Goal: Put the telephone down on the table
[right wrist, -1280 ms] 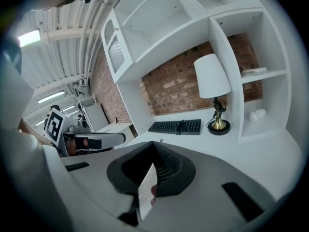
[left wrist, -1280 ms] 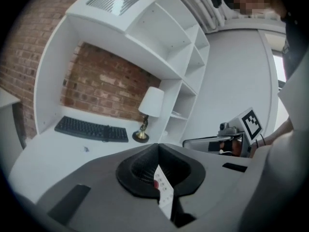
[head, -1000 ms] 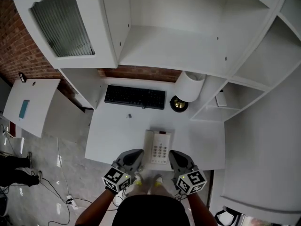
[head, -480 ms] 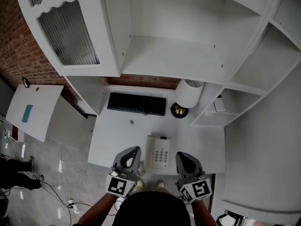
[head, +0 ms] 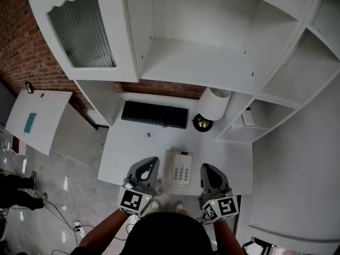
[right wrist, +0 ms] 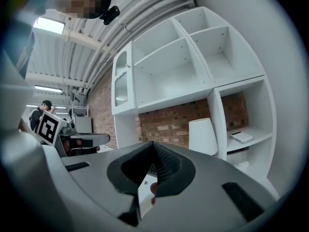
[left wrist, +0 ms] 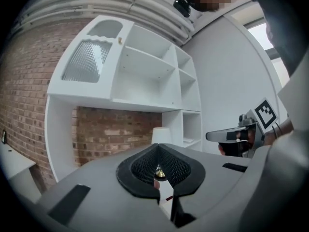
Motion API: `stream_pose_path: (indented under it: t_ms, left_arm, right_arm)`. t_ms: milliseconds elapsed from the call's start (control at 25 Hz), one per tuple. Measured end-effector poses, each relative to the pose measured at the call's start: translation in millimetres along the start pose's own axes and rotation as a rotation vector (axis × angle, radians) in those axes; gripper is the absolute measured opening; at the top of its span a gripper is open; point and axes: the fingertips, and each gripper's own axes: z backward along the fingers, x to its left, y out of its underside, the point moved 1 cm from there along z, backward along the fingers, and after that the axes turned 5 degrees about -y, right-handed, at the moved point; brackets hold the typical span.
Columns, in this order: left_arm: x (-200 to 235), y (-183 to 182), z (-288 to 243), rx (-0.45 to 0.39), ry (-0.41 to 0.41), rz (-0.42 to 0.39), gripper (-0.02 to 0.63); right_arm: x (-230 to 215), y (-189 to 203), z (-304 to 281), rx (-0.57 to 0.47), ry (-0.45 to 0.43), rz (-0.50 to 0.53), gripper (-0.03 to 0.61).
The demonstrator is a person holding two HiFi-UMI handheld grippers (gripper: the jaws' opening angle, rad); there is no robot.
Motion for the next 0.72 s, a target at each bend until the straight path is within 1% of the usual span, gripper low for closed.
stream_pose_path:
  t_ms: [80,200,280,360,480,720]
  left_arm:
    - [7.2,-10.0,1.4,-0.012,-0.021,0.013,0.017]
    - [20.1,-21.4,9.8,-0.037,-0.051,0.099,0.017]
    - [27.7,-19.4,13.5,-0.019,-0.068,0.129,0.017]
    - [29.5,-14.3,14.1,0.006,-0.072,0.133,0.017]
    - [25.9,-11.7,16.5,-0.012,-0.067,0.135,0.017]
    - [26.6,-4.8,18.3,0.001,-0.071,0.128,0.017]
  right_arm:
    - [-10.6,-8.2,3.5,-0.019,0.032,0.015,-0.003]
    - [-21.4,-18.1,12.5,-0.028,0.065,0.043,-0.003]
    - [-25.2,-22.4,16.3,-0.027,0.073,0.057,-0.003]
    - [-27.2,-26.2,20.5,-0.031,0.083,0.068,-0.003]
    - [-27.9,-27.8,28.2,-0.022,0.098,0.083,-0.003]
    - [-30.6,-26.5,32.9,-0.005,0.111,0.103,-0.005]
